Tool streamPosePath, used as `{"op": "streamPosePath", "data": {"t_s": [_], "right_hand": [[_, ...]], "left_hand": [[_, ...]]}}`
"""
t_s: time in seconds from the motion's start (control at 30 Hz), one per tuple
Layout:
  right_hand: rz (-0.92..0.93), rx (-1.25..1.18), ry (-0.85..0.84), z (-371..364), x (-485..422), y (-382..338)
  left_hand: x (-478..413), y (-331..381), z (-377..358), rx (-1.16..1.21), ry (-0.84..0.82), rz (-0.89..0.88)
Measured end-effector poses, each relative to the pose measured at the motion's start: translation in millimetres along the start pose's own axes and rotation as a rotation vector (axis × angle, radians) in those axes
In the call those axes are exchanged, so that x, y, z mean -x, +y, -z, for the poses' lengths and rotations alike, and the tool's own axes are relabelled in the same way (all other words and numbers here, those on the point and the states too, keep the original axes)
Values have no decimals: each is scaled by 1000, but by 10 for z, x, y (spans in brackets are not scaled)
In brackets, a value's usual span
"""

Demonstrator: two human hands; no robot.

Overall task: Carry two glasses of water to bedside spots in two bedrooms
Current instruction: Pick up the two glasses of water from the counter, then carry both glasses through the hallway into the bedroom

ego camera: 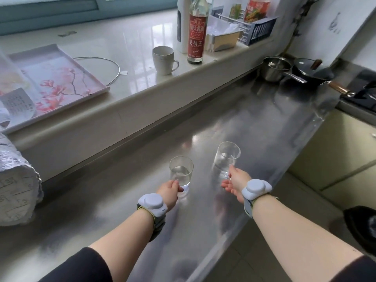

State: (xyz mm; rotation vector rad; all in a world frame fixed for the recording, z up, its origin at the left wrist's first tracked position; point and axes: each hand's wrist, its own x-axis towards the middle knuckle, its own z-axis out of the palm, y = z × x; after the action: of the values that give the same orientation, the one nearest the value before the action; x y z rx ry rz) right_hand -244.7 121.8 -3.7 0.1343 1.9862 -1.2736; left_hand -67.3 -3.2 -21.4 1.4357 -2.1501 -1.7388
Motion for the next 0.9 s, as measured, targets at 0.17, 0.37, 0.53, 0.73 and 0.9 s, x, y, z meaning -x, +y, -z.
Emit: {"op": "streamPosePath", "data": {"t_s": [0.17,0.37,0.53,0.73,0.9], "right_hand": [[7,-46,16,353,297,31],[85,7,54,1112,754,160],[130,-10,103,1946,1228,462],[181,-1,191,2867,1776,960],[197,-99,317,3847,2388,1597]], "left_hand": [[166,231,-243,85,-18,-40],[459,594,-676,29,-84,-157],[991,926,-1264,24,-162,-242],[1680,1130,-2032,56,-274,-290],[2495,1292,-2948,-93,-406,-400]]}}
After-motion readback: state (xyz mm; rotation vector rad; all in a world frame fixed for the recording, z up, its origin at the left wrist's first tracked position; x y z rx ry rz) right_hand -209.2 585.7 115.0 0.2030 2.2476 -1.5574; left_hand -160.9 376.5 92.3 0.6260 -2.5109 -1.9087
